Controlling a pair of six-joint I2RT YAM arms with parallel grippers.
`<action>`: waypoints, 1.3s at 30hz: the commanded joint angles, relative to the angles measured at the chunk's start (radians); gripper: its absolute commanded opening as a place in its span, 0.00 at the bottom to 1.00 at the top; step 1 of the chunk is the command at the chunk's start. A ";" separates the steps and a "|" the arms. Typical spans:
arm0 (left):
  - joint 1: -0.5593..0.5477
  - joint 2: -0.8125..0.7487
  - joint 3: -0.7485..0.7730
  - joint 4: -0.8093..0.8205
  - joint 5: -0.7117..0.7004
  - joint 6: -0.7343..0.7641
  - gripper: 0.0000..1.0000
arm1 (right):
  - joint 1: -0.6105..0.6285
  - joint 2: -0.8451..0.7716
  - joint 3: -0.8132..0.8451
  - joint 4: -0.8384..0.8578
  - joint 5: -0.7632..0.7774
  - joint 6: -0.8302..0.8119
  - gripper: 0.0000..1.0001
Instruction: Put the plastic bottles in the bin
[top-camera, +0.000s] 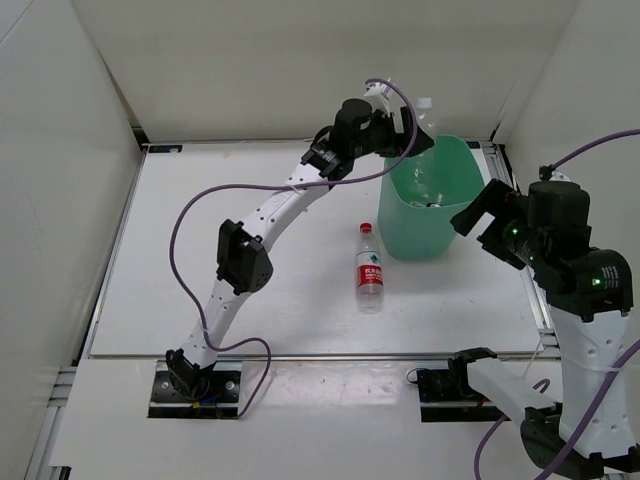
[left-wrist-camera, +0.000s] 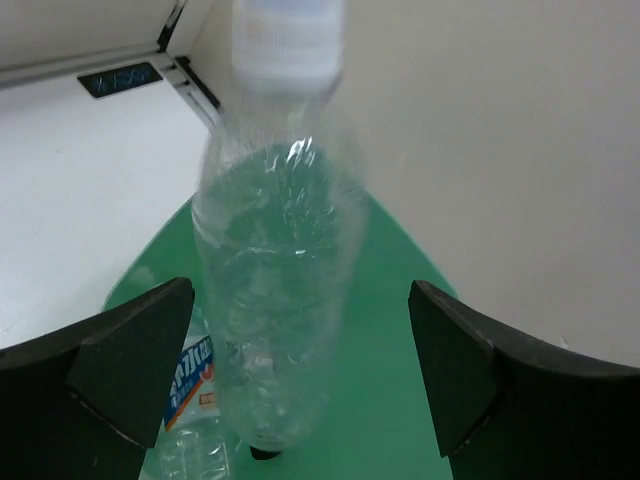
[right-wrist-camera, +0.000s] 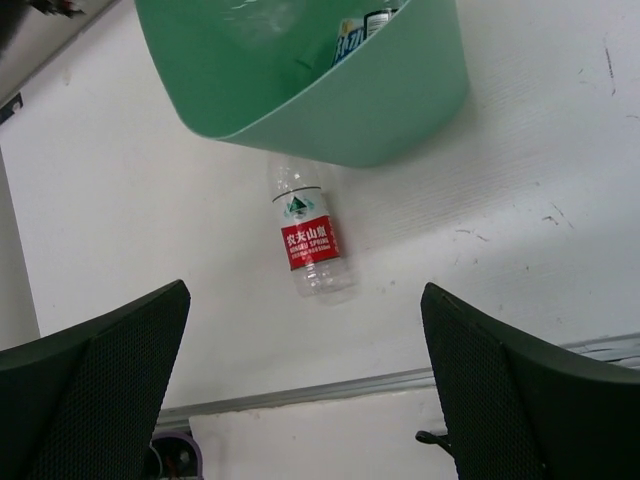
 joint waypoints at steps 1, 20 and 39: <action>-0.003 -0.168 0.022 0.061 -0.046 0.003 1.00 | -0.004 -0.023 -0.042 0.058 -0.028 -0.032 1.00; 0.070 -0.737 -1.247 0.061 0.110 -0.055 1.00 | -0.004 -0.015 -0.147 0.096 -0.077 -0.065 1.00; 0.011 -0.371 -1.124 0.052 0.236 -0.106 1.00 | -0.004 -0.063 -0.136 0.045 -0.033 -0.074 1.00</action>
